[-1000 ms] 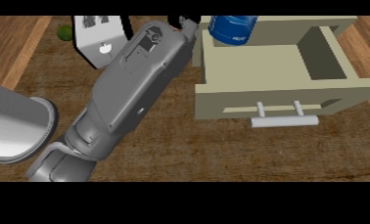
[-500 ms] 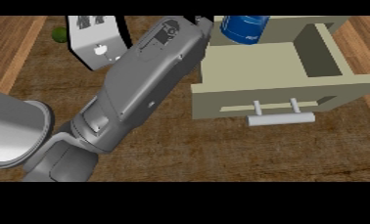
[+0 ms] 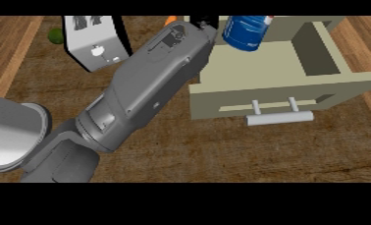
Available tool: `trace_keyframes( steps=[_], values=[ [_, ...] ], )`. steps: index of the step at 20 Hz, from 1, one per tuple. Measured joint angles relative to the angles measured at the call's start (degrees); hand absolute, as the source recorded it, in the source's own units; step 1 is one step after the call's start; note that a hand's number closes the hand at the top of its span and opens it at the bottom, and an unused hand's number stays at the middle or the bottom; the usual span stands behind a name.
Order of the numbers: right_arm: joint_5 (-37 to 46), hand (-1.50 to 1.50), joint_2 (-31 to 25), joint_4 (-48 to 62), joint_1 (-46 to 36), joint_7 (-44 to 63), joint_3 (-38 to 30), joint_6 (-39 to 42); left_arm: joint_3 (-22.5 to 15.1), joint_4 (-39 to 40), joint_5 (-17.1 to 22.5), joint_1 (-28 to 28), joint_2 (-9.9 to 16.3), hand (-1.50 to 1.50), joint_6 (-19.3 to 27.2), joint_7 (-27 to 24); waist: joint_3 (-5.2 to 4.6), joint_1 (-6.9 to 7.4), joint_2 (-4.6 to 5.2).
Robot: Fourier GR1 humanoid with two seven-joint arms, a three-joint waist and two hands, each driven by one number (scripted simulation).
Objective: Pick up the can, place it into the drawer and close the drawer
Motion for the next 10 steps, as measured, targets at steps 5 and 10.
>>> trace_keyframes(
  steps=[5, 10],
  values=[
    [-1.1, -1.50, -1.3, 0.6, -0.7, 0.6, -0.7, 0.1, -3.6, 2.3, 2.5, 0.0, 0.0, -1.50, 1.4, -1.6, 0.00, -0.40, 0.08],
    [-0.8, -1.50, -1.1, -0.5, -0.9, 1.3, -0.5, -0.4, -6.0, 4.1, 4.7, -0.2, 0.0, -1.50, 3.1, -2.8, 0.01, -0.80, 0.20]
  ],
)
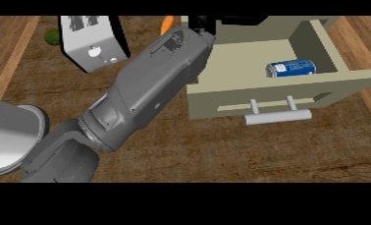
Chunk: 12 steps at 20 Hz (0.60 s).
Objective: Pick up the can, place it into the drawer and close the drawer
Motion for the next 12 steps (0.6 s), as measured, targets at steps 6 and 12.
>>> trace_keyframes(
  steps=[6, 12],
  values=[
    [0.3, -1.50, -0.1, 0.6, -0.8, -0.1, 0.2, 0.3, -1.8, 1.1, 3.0, 0.4, 0.0, -1.50, 1.8, -2.3, -0.01, -0.38, 0.16],
    [1.1, -1.50, -0.2, 1.3, -1.5, -1.1, 0.1, 0.8, -2.9, 1.4, 5.8, 0.7, 0.0, -1.50, 2.1, -4.6, 0.00, -0.34, 0.17]
  ],
)
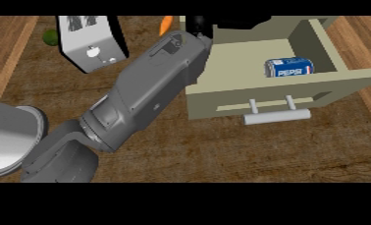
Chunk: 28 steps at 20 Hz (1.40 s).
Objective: Pick up the can, place it into the drawer and close the drawer
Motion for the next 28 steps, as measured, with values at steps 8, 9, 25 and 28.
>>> trace_keyframes(
  steps=[8, 9, 25, 28],
  values=[
    [9.8, -1.50, -2.9, -4.2, -3.7, -6.9, 0.2, 2.8, 0.3, -1.2, 2.7, -0.2, 0.0, -1.50, -0.3, -3.7, -0.04, 0.89, -0.06],
    [10.9, -1.50, -2.6, -4.5, -3.7, -8.3, 0.5, 3.5, 0.4, -1.3, 3.0, -0.4, 0.0, -1.50, -0.2, -4.0, -0.04, 1.01, -0.12],
    [51.6, -1.50, -3.1, -2.0, -17.4, -15.1, 21.2, 0.1, 0.4, -1.9, 5.7, -2.3, 0.0, -1.50, 0.8, -5.8, -0.10, 4.65, -0.37],
    [59.1, -1.50, -3.2, 2.8, -20.8, -16.6, 25.1, -2.9, 0.9, -2.0, 5.1, -2.3, 0.1, -1.50, 0.4, -4.8, -0.10, 5.28, -0.58]
  ],
)
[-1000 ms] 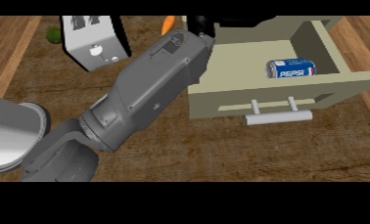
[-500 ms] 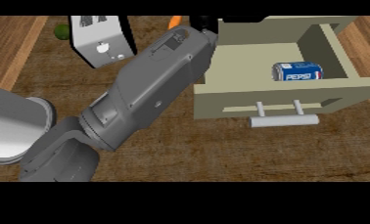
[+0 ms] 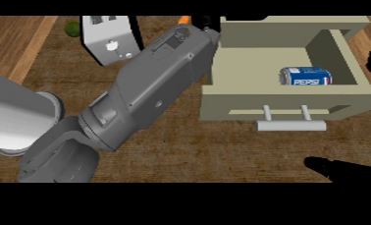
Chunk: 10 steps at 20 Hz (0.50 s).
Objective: Pick up the can, place it into the drawer and close the drawer
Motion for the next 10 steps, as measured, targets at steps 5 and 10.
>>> trace_keyframes(
  steps=[5, 10],
  values=[
    [12.2, -1.50, 0.4, 10.2, -5.4, -3.5, 6.8, -6.7, 0.1, -1.4, -1.3, 1.1, 1.1, -1.50, 0.2, 1.7, -0.02, 1.19, -0.25],
    [20.4, -1.50, -0.8, 21.3, -12.8, -5.0, 10.9, -10.6, 0.3, -2.8, -3.0, 1.4, 2.3, -1.50, 1.2, 3.3, -0.03, 1.40, -0.38]
  ],
)
